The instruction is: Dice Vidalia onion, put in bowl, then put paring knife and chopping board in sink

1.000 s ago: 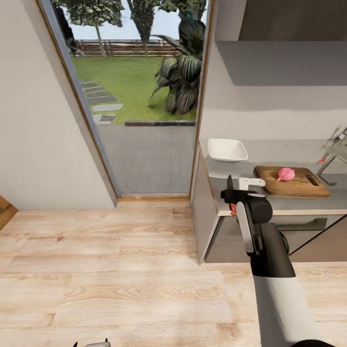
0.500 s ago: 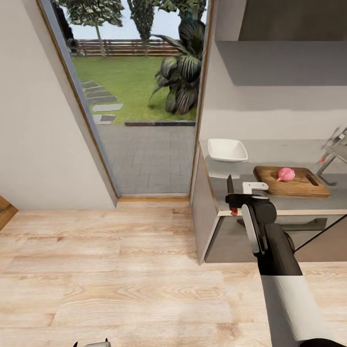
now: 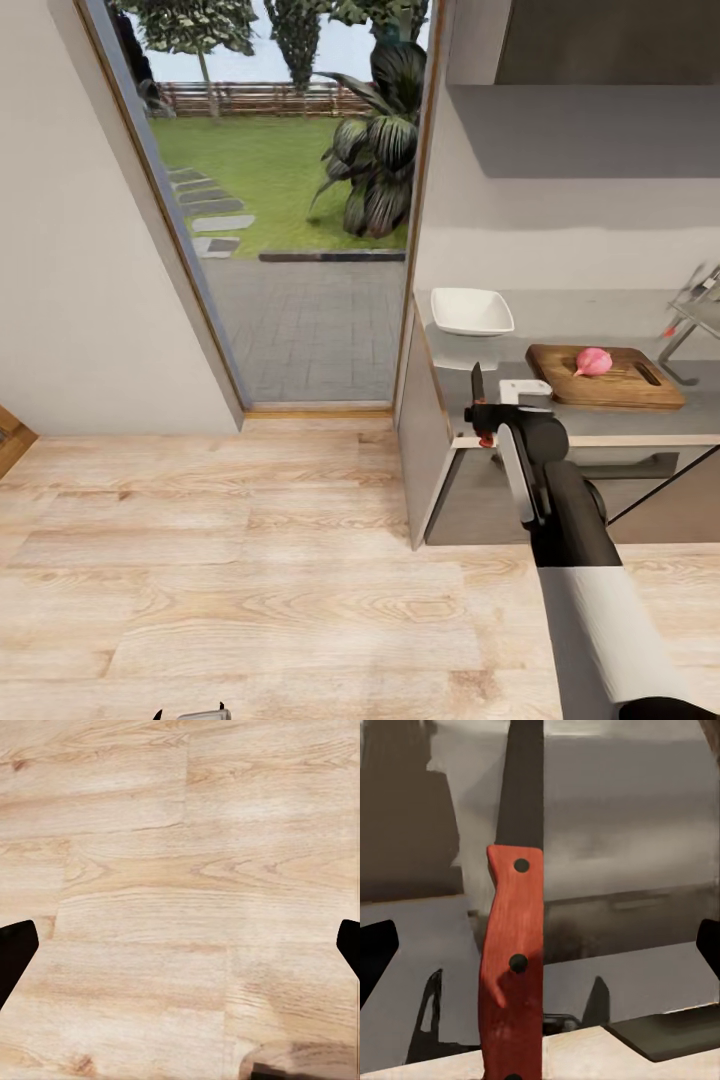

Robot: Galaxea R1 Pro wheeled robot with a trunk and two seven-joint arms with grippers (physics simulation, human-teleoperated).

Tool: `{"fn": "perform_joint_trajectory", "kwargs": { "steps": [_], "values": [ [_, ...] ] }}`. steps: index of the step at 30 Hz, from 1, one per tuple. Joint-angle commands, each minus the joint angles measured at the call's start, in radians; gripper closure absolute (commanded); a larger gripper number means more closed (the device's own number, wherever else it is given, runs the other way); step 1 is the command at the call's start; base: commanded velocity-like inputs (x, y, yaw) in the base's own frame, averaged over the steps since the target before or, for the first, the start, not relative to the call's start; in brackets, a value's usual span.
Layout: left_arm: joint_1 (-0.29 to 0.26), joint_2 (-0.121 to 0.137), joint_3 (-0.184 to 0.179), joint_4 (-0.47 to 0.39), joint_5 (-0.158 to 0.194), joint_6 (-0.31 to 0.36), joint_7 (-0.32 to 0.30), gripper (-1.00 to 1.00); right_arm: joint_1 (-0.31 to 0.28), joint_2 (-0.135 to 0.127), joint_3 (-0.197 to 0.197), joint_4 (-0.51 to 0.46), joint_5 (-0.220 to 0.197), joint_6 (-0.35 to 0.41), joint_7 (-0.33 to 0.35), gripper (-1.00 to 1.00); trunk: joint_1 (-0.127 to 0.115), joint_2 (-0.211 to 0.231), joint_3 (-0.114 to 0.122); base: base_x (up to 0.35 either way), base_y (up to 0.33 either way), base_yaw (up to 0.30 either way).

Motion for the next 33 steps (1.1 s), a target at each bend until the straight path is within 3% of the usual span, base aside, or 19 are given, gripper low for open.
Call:
{"fn": "perform_joint_trajectory", "kwargs": {
  "steps": [1,9,26,33],
  "values": [
    [-0.001,-0.001,-0.008,0.004,0.006,-0.005,0.003,-1.0,-0.007,-0.001,-0.006,-0.006,-0.005,0.005,0.004,-1.0,0.0,-0.001,-0.001,0.0,0.0,0.0],
    [-0.001,-0.001,-0.008,0.004,0.006,-0.005,0.003,-1.0,-0.012,-0.017,-0.019,-0.023,-0.035,-0.016,0.026,-1.0,0.0,-0.001,-0.001,0.0,0.0,0.0],
    [-0.001,-0.001,-0.008,0.004,0.006,-0.005,0.003,-1.0,-0.013,-0.018,-0.014,-0.019,-0.036,-0.111,0.026,-1.0,0.0,-0.001,-0.001,0.0,0.0,0.0],
    [-0.001,-0.001,-0.008,0.004,0.006,-0.005,0.003,-1.0,-0.012,-0.018,-0.014,-0.015,-0.035,-0.115,0.026,-1.0,0.0,-0.001,-0.001,0.0,0.0,0.0]
  ]
}}
